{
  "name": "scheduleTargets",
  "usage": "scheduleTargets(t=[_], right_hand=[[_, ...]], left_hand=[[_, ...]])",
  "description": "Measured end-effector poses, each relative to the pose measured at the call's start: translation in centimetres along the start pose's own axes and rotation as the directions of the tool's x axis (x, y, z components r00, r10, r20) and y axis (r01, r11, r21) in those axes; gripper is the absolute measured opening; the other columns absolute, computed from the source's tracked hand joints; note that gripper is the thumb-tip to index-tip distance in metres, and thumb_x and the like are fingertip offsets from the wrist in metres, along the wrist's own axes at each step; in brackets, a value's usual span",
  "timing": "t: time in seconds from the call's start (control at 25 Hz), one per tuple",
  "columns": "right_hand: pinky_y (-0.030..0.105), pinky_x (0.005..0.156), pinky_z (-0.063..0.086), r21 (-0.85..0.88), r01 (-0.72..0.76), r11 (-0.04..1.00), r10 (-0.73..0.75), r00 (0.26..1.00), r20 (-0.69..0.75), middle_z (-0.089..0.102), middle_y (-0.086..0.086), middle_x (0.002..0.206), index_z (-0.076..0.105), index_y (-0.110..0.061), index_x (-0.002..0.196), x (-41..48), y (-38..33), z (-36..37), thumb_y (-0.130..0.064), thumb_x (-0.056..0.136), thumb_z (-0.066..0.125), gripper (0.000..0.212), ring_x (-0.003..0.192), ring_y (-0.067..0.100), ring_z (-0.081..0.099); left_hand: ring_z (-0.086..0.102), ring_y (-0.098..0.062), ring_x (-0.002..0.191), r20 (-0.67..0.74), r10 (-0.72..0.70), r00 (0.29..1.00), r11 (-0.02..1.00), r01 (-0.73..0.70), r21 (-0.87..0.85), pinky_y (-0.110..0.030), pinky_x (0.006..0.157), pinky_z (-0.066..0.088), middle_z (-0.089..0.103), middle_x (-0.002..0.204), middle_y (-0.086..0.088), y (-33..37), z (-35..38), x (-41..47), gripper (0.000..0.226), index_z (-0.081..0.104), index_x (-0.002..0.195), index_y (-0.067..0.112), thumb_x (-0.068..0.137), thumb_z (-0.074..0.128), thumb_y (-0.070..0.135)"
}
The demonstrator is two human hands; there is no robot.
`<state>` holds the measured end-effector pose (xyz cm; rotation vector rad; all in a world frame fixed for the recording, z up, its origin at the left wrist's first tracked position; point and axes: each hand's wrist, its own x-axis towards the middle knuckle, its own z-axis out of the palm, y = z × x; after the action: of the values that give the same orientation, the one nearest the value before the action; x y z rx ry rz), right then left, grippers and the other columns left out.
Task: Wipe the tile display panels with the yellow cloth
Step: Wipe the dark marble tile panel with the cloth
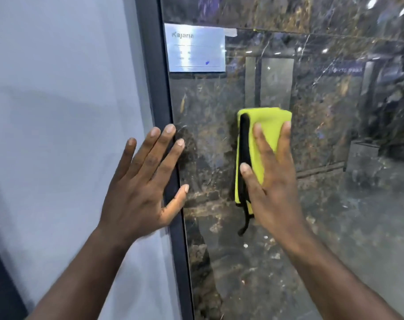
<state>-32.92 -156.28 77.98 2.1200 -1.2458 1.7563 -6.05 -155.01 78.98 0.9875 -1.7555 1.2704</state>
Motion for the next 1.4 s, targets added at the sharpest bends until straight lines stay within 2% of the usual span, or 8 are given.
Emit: scheduleTargets(t=[0.2, 0.32, 0.44, 0.56, 0.92, 1.08, 1.24, 1.4], right_hand=[[0.035, 0.129, -0.006, 0.009, -0.002, 1.000, 0.002, 0.998, 0.068, -0.037, -0.006, 0.170, 0.002, -0.045, 0.168, 1.0, -6.5, 2.4, -0.023, 0.110, 0.054, 0.082, 0.161, 0.022, -0.025], [0.034, 0.126, 0.007, -0.035, 0.033, 0.999, -0.028, 0.990, 0.138, -0.035, -0.014, 0.170, 0.003, -0.050, 0.167, -2.8, -6.7, 3.1, -0.028, 0.110, 0.056, 0.081, 0.162, 0.015, -0.020], [0.041, 0.127, 0.019, -0.001, -0.106, 0.994, 0.106, 0.994, 0.027, -0.032, -0.017, 0.171, 0.003, -0.052, 0.166, -1.0, -7.0, 2.8, -0.027, 0.109, 0.056, 0.082, 0.163, 0.012, -0.014], [0.045, 0.122, 0.035, -0.214, -0.091, 0.973, 0.076, 0.994, -0.074, -0.024, -0.003, 0.176, 0.002, -0.048, 0.167, 0.9, -10.0, 4.0, -0.034, 0.108, 0.053, 0.080, 0.164, 0.026, 0.006], [0.040, 0.128, 0.014, -0.245, -0.129, 0.961, 0.087, 0.981, -0.176, -0.015, 0.018, 0.176, 0.013, -0.033, 0.170, -0.6, -8.6, 6.0, -0.039, 0.109, 0.050, 0.072, 0.162, 0.028, 0.009], [0.038, 0.127, 0.013, -0.327, -0.028, 0.945, 0.004, 0.997, -0.073, -0.017, 0.017, 0.175, 0.008, -0.039, 0.169, -3.3, -9.1, 7.4, -0.045, 0.110, 0.046, 0.071, 0.163, 0.031, 0.010], [0.026, 0.126, -0.004, -0.165, -0.176, 0.970, 0.154, 0.979, -0.137, -0.018, 0.020, 0.175, 0.012, -0.034, 0.170, -4.7, -5.8, 6.0, -0.042, 0.109, 0.055, 0.075, 0.161, 0.014, -0.012], [0.033, 0.128, 0.005, -0.065, -0.106, 0.992, 0.093, 0.979, -0.183, -0.001, 0.025, 0.173, 0.030, -0.028, 0.167, -4.3, -6.8, 6.5, -0.038, 0.102, 0.069, 0.076, 0.162, 0.022, 0.000]], left_hand=[[0.023, -0.038, 0.165, 0.010, 0.027, 1.000, 0.995, -0.026, -0.098, -0.064, 0.130, 0.024, 0.020, 0.179, -0.014, -1.7, 0.7, -1.1, 0.078, 0.035, 0.169, 0.013, 0.106, 0.062, 0.050], [0.028, -0.038, 0.163, -0.010, 0.046, 0.999, 0.991, -0.047, -0.128, -0.064, 0.129, 0.028, 0.023, 0.177, -0.016, -2.4, 1.1, -1.5, 0.077, 0.037, 0.168, 0.013, 0.106, 0.061, 0.051], [0.028, -0.037, 0.163, -0.015, 0.074, 0.997, 0.989, -0.075, -0.129, -0.063, 0.128, 0.030, 0.022, 0.177, -0.018, -2.6, 1.4, -1.9, 0.079, 0.034, 0.169, 0.010, 0.106, 0.060, 0.051], [0.030, -0.038, 0.163, -0.030, 0.071, 0.997, 0.988, -0.075, -0.135, -0.062, 0.128, 0.032, 0.022, 0.176, -0.020, -2.6, 1.6, -2.3, 0.076, 0.030, 0.168, 0.004, 0.109, 0.055, 0.043], [0.031, -0.039, 0.161, -0.044, 0.051, 0.998, 0.986, -0.058, -0.157, -0.060, 0.127, 0.035, 0.025, 0.173, -0.023, -2.6, 1.7, -2.5, 0.071, 0.032, 0.166, 0.002, 0.107, 0.055, 0.033], [0.032, -0.039, 0.161, -0.042, 0.052, 0.998, 0.984, -0.059, -0.168, -0.061, 0.127, 0.036, 0.025, 0.171, -0.025, -2.7, 1.5, -2.3, 0.068, 0.031, 0.165, -0.001, 0.108, 0.051, 0.030], [0.031, -0.041, 0.161, -0.015, 0.049, 0.999, 0.990, -0.051, -0.132, -0.060, 0.126, 0.037, 0.024, 0.172, -0.025, -2.5, 1.6, -2.9, 0.076, 0.030, 0.164, -0.001, 0.106, 0.058, 0.039], [0.030, -0.042, 0.161, 0.016, 0.155, 0.988, 0.985, -0.153, -0.080, -0.064, 0.123, 0.039, 0.020, 0.177, -0.017, -2.2, 1.8, -3.3, 0.080, 0.028, 0.167, 0.001, 0.107, 0.054, 0.046]])
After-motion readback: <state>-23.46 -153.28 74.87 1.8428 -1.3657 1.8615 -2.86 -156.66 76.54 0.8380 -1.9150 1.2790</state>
